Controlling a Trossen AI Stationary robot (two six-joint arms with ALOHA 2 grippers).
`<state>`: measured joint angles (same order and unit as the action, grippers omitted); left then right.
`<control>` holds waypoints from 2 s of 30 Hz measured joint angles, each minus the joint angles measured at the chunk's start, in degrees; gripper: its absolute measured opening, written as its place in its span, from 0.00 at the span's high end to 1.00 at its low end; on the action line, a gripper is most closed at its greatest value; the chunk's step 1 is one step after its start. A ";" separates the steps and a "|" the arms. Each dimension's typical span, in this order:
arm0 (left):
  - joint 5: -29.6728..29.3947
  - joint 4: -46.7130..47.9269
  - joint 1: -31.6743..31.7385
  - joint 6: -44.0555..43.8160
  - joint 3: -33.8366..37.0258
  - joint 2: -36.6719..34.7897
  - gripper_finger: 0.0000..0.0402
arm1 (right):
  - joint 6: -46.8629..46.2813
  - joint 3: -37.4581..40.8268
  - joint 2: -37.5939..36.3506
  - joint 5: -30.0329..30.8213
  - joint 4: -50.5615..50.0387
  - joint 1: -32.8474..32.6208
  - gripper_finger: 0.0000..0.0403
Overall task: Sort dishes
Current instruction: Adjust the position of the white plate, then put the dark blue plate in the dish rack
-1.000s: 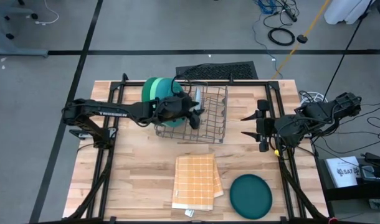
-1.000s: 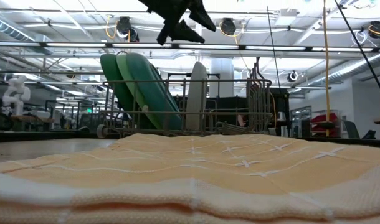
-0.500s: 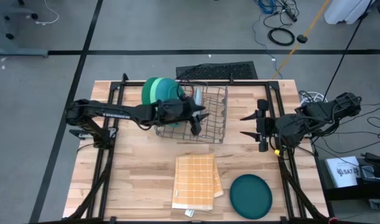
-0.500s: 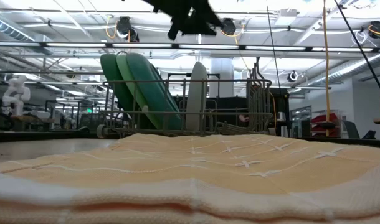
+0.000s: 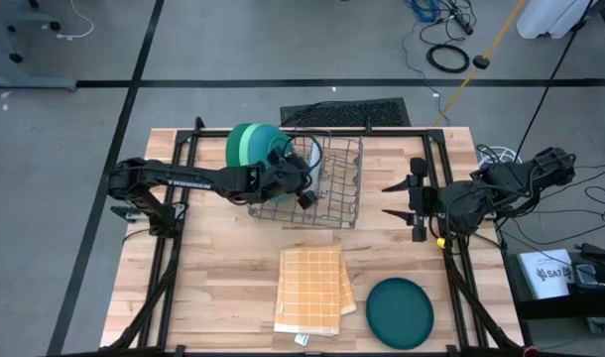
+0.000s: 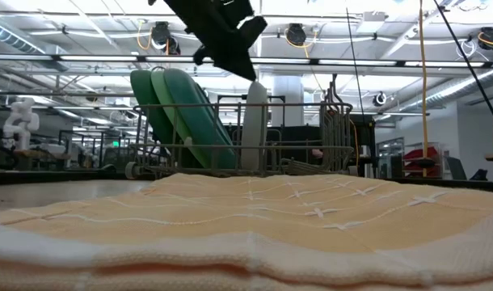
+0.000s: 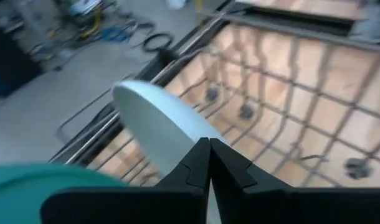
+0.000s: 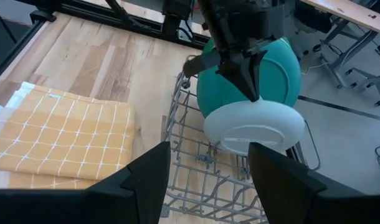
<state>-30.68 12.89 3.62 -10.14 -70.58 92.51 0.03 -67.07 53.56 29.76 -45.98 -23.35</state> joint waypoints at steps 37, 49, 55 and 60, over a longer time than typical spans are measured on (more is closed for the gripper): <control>0.10 5.64 -2.63 25.64 -7.91 7.22 0.93 | -4.09 0.00 3.09 -0.04 -0.53 0.00 0.48; -11.34 22.17 -0.49 6.08 -7.83 6.46 0.93 | -6.51 0.00 3.33 -0.04 -0.49 0.00 0.48; -11.61 27.05 -2.06 3.63 -10.20 6.22 0.93 | -7.88 -0.01 3.39 -1.25 -1.00 0.00 0.48; -11.51 23.76 -5.30 9.90 -12.95 6.12 0.93 | -14.54 -0.02 4.34 -8.63 -5.94 -0.02 0.48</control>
<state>-42.20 36.65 -1.68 -0.24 -83.54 98.63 -14.51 -67.09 57.90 21.13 -51.92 -23.37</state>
